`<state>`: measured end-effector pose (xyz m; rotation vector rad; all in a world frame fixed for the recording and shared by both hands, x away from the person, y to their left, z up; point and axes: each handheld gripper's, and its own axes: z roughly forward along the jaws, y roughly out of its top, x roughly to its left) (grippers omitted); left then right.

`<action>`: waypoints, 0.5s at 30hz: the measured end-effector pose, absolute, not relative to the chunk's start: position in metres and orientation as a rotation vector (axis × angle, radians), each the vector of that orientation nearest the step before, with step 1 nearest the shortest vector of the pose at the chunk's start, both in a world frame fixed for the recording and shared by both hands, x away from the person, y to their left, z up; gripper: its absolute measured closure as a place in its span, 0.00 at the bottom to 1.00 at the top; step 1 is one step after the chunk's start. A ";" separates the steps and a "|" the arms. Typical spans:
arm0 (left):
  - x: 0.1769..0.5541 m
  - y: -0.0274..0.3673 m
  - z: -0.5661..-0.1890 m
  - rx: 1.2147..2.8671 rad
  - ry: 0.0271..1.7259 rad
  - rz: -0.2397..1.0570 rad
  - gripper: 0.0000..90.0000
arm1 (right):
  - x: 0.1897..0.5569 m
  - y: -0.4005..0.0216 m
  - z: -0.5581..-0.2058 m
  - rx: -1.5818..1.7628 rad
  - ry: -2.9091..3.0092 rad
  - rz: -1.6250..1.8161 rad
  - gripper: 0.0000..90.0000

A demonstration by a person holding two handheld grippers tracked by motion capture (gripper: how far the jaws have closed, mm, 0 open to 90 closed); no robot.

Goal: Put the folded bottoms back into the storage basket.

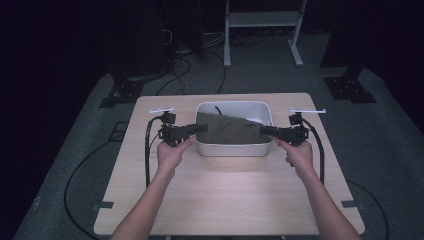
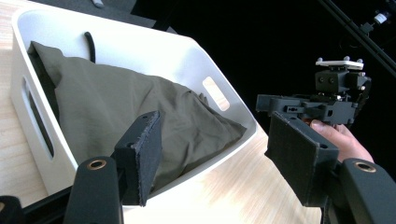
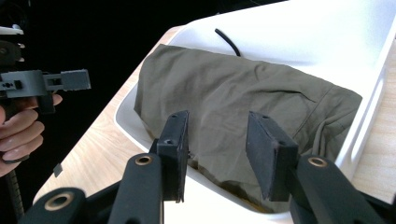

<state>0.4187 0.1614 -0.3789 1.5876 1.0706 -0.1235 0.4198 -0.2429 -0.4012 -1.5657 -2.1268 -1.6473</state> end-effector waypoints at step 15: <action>0.408 0.155 -0.377 1.613 1.046 -0.126 0.36 | 0.404 -0.261 -0.400 -1.564 -2.129 -1.663 0.57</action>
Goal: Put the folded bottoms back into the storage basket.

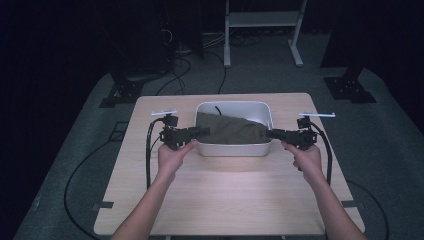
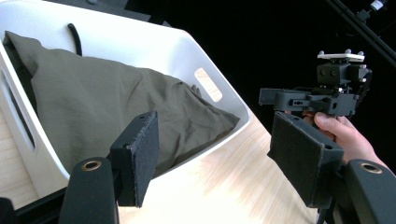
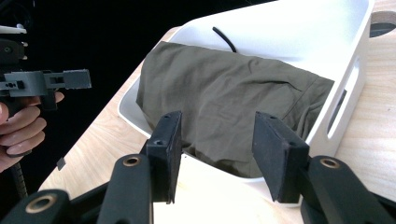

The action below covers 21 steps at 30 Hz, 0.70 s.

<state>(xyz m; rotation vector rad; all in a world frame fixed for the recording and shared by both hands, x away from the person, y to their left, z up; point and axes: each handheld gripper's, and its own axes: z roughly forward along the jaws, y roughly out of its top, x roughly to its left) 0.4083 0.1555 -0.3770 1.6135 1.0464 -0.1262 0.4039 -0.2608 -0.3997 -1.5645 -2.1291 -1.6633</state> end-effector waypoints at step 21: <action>0.395 0.156 -0.389 1.636 1.046 -0.141 0.32 | 0.384 -0.278 -0.400 -1.540 -2.131 -1.674 0.49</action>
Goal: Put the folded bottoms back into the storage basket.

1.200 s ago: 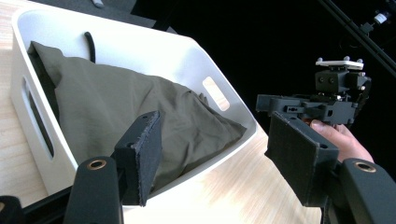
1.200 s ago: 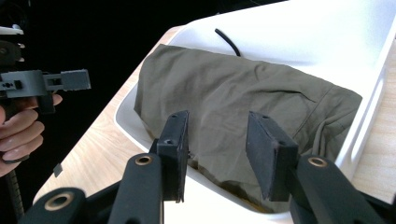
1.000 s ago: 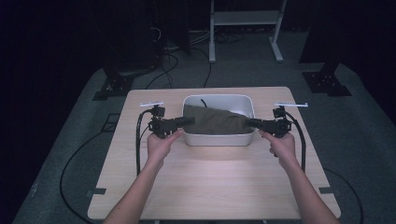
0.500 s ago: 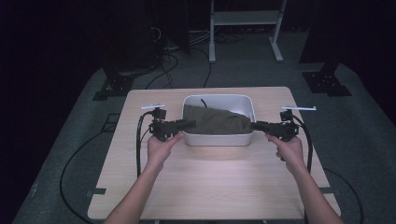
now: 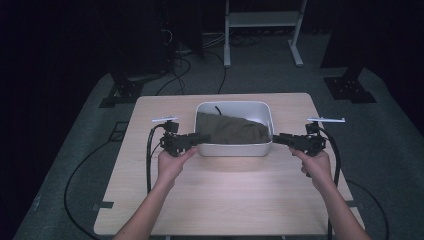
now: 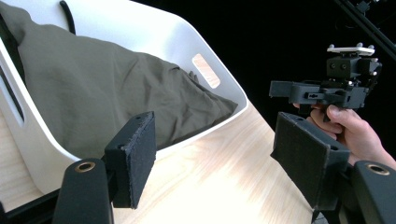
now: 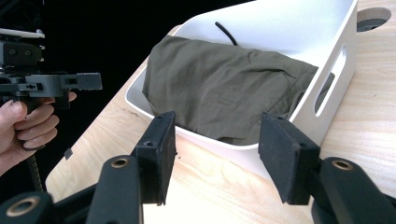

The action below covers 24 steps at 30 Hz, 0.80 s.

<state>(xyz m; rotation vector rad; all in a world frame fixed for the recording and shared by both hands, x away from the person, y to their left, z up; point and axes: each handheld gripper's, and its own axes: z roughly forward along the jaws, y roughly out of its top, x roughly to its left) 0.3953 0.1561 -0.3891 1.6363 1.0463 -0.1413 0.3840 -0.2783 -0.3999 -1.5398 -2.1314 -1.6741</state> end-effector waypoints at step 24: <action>0.380 0.167 -0.407 1.625 1.051 -0.161 0.29 | 0.363 -0.296 -0.422 -1.553 -2.106 -1.640 0.38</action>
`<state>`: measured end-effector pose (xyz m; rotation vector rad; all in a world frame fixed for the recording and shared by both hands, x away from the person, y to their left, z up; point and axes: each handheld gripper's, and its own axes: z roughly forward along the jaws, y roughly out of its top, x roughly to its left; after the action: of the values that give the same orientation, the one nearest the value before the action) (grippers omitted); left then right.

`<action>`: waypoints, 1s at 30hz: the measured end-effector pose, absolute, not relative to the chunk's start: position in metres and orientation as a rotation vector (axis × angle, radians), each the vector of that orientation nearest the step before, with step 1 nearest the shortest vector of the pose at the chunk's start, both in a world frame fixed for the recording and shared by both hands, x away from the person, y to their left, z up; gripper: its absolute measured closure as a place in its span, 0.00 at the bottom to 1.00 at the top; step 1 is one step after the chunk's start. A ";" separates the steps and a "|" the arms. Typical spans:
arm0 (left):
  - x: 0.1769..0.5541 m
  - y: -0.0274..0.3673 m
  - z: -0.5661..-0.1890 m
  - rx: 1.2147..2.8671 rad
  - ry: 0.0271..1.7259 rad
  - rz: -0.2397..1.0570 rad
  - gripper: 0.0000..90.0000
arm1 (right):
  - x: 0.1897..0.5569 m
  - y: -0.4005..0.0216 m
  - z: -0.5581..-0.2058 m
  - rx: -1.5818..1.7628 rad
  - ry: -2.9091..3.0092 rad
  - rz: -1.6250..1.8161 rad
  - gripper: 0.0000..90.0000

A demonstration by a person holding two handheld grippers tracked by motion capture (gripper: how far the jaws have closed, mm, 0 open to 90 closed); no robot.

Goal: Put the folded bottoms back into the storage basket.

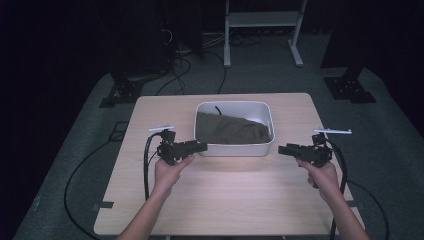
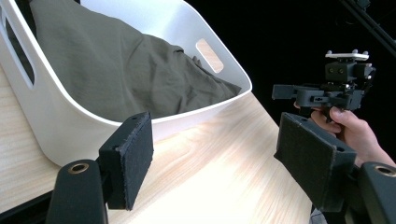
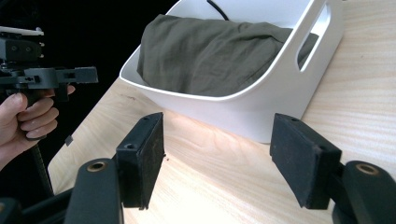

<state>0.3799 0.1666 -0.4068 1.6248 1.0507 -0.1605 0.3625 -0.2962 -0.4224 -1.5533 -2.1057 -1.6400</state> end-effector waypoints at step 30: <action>0.360 0.180 -0.427 1.617 1.072 -0.148 0.23 | 0.341 -0.316 -0.446 -1.579 -2.064 -1.633 0.36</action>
<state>0.3602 0.1801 -0.4273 1.6169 1.0722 -0.1475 0.3413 -0.3158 -0.4464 -1.5790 -2.0637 -1.6331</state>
